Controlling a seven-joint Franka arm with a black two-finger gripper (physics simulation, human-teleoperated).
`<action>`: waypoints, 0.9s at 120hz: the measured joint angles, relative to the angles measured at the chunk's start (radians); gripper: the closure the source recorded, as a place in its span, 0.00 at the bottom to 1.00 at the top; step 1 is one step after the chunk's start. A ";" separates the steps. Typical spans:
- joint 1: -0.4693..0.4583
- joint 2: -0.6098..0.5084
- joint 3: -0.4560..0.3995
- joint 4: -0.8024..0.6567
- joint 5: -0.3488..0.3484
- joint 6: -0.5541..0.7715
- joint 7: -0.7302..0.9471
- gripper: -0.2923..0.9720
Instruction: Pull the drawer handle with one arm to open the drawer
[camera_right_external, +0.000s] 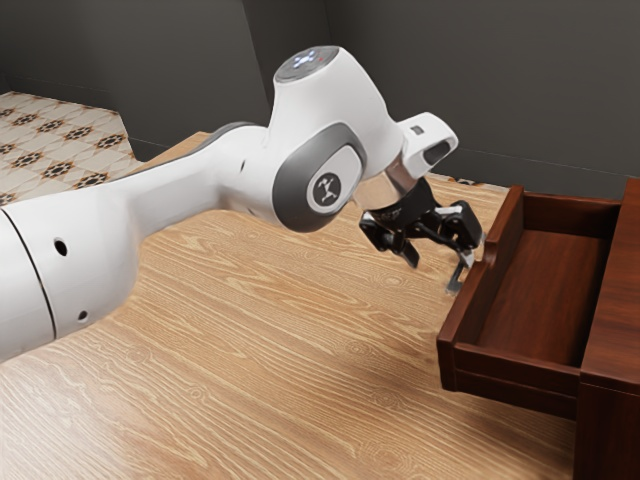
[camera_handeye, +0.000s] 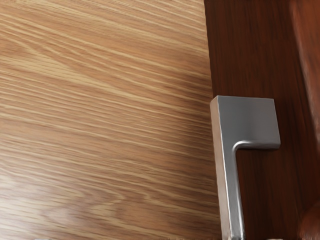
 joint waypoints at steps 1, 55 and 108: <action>-0.001 -0.003 0.000 0.000 0.000 0.000 0.000 0.31; -0.218 -0.418 0.065 0.022 0.075 -0.504 -0.362 0.24; -0.175 -0.459 0.058 -0.142 0.128 -0.761 -0.848 0.23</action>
